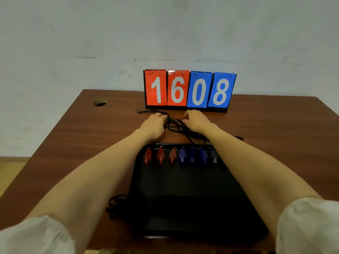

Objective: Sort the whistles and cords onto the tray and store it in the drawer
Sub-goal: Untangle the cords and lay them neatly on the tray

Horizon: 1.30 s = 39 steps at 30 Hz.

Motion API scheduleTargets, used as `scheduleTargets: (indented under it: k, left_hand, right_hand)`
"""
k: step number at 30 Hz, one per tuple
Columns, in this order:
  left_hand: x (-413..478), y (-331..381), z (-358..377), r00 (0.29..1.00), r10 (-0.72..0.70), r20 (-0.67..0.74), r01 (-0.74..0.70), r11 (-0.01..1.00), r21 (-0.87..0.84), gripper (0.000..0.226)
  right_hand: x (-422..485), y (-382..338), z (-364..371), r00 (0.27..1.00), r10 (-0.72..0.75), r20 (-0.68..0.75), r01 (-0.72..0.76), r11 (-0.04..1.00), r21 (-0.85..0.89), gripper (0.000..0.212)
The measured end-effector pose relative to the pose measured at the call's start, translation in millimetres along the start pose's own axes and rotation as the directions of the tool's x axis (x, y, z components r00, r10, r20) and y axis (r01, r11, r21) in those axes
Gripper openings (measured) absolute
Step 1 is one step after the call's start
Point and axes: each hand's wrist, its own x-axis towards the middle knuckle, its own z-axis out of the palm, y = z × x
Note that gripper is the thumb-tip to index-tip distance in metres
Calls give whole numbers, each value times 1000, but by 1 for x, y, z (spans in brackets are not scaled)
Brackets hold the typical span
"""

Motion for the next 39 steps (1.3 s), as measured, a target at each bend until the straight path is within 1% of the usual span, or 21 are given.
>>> scheduleTargets:
  k: [3,7,10,12,14,16,18,20,22,24,26,27,28,29,30,31,32,34,37,39]
  left_hand:
    - [24,-5,13,999,25,40,-25,1000,13,55]
    - [38,-12,28,995,23,96,-29,998,63,48]
    - [37,-17,32,999,-10,35,8,999,51,43]
    - [33,-18,32,999,-34,1,34,997,68,40]
    - [27,-16,30,996,-88,2,87,992,93,40]
    - [19,-12,26,989,-149,1,147,982,119,40]
    - [11,-4,17,983,-182,-35,185,974,134,37]
    - [3,11,3,980,-183,-84,190,979,79,35]
    - [-6,33,-16,983,-152,-101,139,983,-121,39]
    - [-18,61,-37,992,-74,-100,36,940,-339,52]
    - [-30,92,-56,992,17,-122,-70,893,-445,61]
    - [-34,105,-64,990,38,-137,-100,869,-484,62]
    - [-39,117,-72,988,35,-151,-111,838,-534,58]
    - [-43,128,-79,986,19,-168,-117,794,-596,49]
    - [-46,136,-85,982,-7,-189,-120,748,-653,34]
    - [-48,142,-90,977,-47,-208,-110,724,-681,16]
    - [-50,146,-96,965,-78,-249,-119,719,-685,10]
    - [-54,149,-108,948,-108,-300,-129,730,-671,17]
    - [-64,149,-131,916,-111,-386,-149,798,-584,15]
    - [-72,150,-149,889,-96,-449,-177,831,-527,16]
  right_hand:
    - [22,2,16,999,32,-12,-32,999,-8,34]
    - [34,7,31,996,65,-53,-66,998,-6,31]
    - [36,13,35,994,98,-40,-97,995,31,25]
    - [33,18,34,991,129,-27,-128,991,42,25]
    - [26,25,29,985,161,-69,-155,984,85,23]
    - [16,30,20,977,174,-127,-147,969,197,16]
    - [5,31,5,968,174,-180,-105,934,343,11]
    - [-9,27,-16,956,166,-240,-48,901,432,18]
    - [-24,18,-41,952,128,-277,19,882,471,24]
    - [-40,7,-65,949,76,-305,95,854,511,18]
    - [-57,-6,-90,937,27,-349,171,835,523,13]
    - [-66,-12,-102,928,7,-373,204,827,523,11]
    - [-75,-17,-114,918,-12,-396,234,823,518,10]
    - [-84,-23,-125,907,-30,-420,264,817,512,10]
    - [-94,-27,-138,893,-45,-448,297,807,511,10]
    - [-101,-30,-150,877,-51,-478,330,788,520,9]
    - [-110,-33,-163,855,-46,-517,361,768,528,7]
    - [-127,-35,-190,799,-18,-602,410,748,522,7]
    - [-148,-32,-224,737,0,-676,426,777,463,13]
    - [-160,-30,-240,700,2,-714,449,776,442,12]
